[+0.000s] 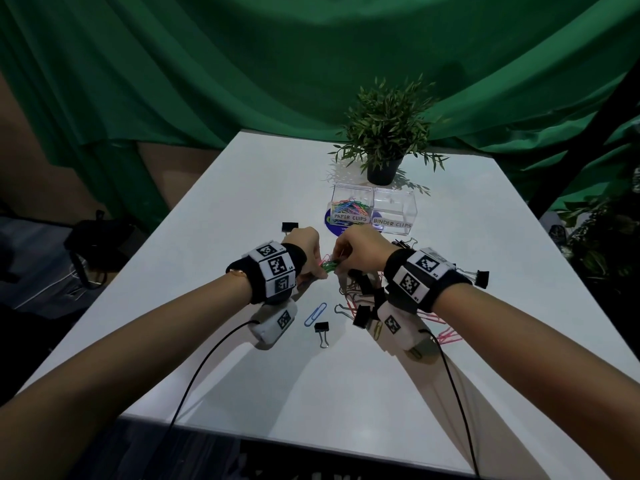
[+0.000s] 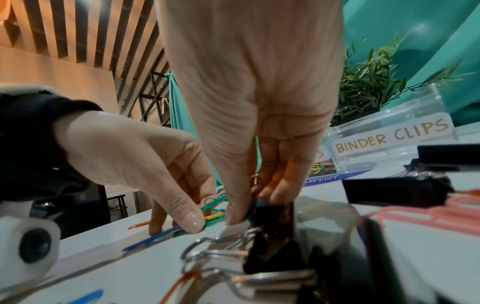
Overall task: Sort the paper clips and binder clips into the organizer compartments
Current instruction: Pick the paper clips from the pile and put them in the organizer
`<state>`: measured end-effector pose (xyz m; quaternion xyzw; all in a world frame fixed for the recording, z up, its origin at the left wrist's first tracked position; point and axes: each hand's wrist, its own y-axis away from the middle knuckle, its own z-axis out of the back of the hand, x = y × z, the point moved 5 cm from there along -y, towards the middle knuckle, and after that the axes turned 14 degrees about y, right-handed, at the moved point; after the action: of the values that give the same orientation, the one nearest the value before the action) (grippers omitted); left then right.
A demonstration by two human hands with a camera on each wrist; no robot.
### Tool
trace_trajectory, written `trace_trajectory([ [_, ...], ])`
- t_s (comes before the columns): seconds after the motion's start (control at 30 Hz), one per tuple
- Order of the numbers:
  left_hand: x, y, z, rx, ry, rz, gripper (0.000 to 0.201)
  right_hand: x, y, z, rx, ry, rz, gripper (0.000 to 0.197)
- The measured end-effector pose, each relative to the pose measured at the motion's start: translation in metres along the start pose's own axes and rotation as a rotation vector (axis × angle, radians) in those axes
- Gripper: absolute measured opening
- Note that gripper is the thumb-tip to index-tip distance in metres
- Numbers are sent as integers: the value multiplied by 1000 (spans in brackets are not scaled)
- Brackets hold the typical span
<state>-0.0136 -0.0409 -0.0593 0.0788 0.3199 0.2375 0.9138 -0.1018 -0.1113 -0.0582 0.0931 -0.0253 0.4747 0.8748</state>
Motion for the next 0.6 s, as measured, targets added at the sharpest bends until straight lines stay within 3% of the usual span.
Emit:
trace_trajectory([
  [0.2, -8, 6, -3, -65, -323, -70, 23, -1, 4, 5, -43, 52, 68, 13],
  [0.37, -12, 6, -9, -6, -492, -104, 27, 1, 7, 9, -61, 146, 122, 12],
  [0.5, -16, 6, 0, -17, -476, -90, 28, -5, 5, 8, -42, 137, 99, 17],
  [0.6, -11, -1, 15, 1, -297, -31, 27, -19, 5, 15, -65, 13, 15, 17],
])
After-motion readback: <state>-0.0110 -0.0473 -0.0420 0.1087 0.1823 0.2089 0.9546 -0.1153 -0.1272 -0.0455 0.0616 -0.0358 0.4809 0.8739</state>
